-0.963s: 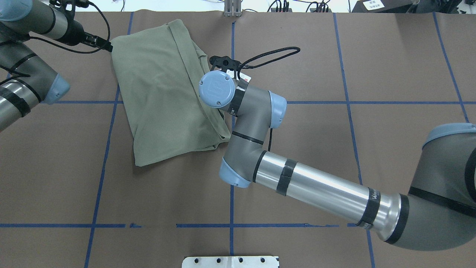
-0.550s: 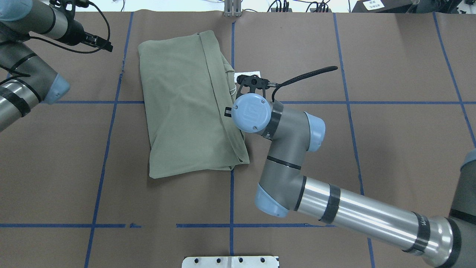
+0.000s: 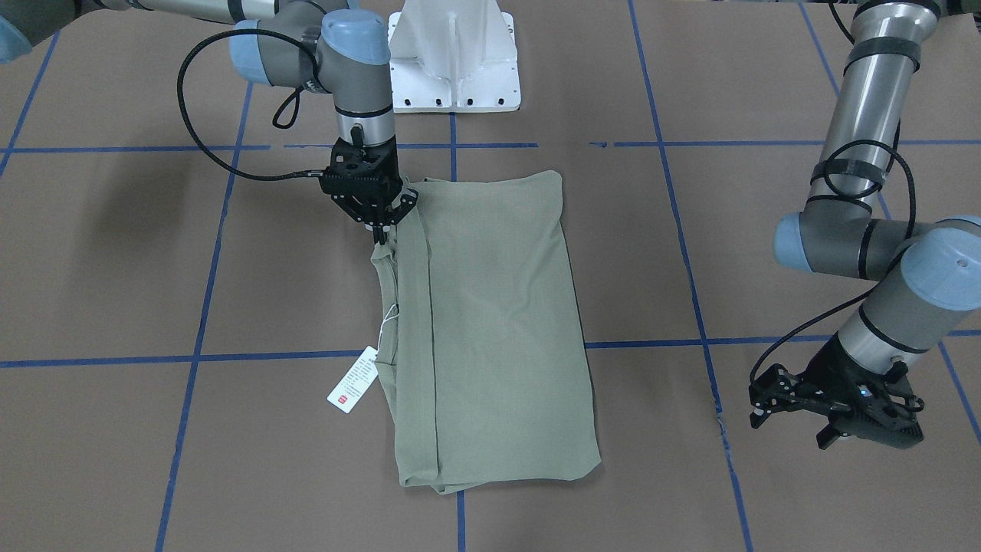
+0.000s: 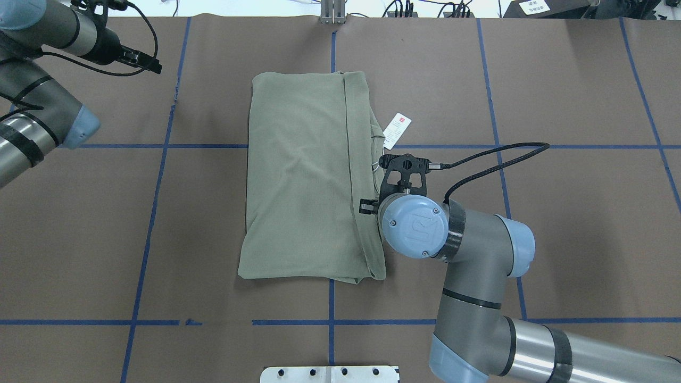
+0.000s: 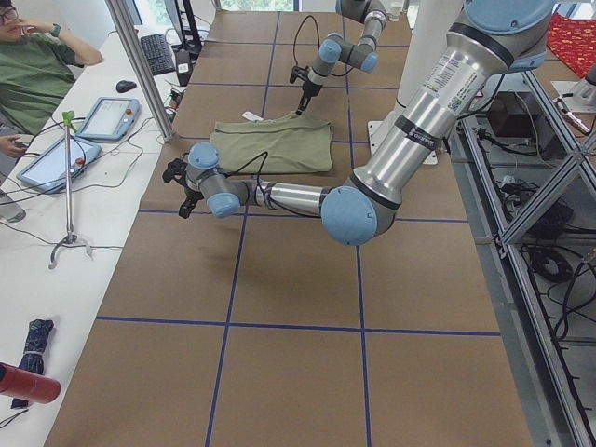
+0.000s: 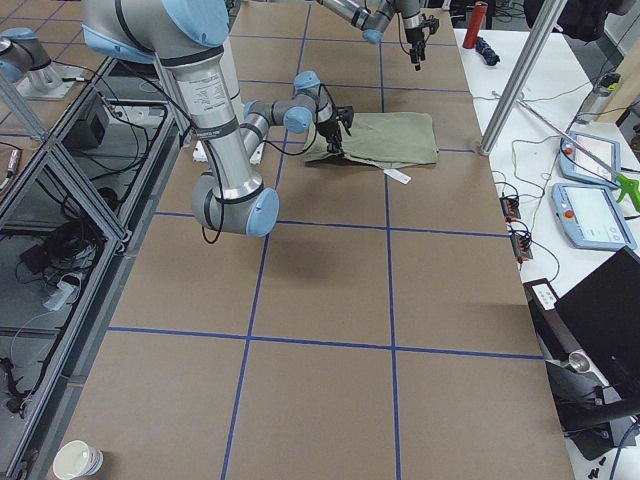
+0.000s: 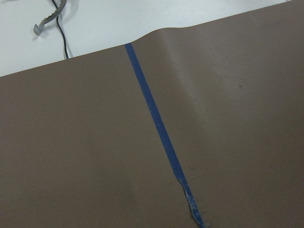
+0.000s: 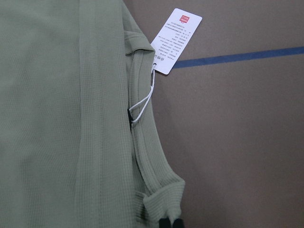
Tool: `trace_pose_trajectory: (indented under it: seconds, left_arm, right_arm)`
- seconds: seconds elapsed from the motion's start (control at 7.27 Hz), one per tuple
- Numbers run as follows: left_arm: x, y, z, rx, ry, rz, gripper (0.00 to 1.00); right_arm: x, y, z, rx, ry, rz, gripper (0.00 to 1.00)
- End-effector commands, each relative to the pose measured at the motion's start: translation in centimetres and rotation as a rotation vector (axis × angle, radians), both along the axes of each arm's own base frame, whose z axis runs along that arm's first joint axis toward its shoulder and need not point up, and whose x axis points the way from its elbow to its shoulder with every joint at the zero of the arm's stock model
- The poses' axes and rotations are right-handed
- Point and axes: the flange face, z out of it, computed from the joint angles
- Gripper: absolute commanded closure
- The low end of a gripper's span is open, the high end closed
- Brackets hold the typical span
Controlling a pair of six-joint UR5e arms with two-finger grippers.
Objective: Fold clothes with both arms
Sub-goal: 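Pull the shirt with the right gripper toward the robot, straightening it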
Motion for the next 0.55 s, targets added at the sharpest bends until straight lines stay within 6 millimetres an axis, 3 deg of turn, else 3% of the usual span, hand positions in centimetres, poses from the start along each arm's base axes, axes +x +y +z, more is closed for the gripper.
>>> trace_pose_trajectory:
  seconds: [0.0, 0.14, 0.41]
  left_arm:
    - [0.0, 0.1, -0.7, 0.007, 0.008, -0.002, 0.00]
    - [-0.3, 0.1, -1.6, 0.018, 0.020, -0.007, 0.00]
    - [0.0, 3.6, -4.8, -0.031, 0.123, -0.037, 0.00]
  right_arm:
    - [-1.3, 2.8, 1.1, 0.024, 0.044, -0.019, 0.24]
    - [-1.2, 2.9, 1.0, 0.039, 0.040, -0.011, 0.00]
    - [1.8, -0.7, -0.6, -0.005, -0.018, -0.009, 0.00]
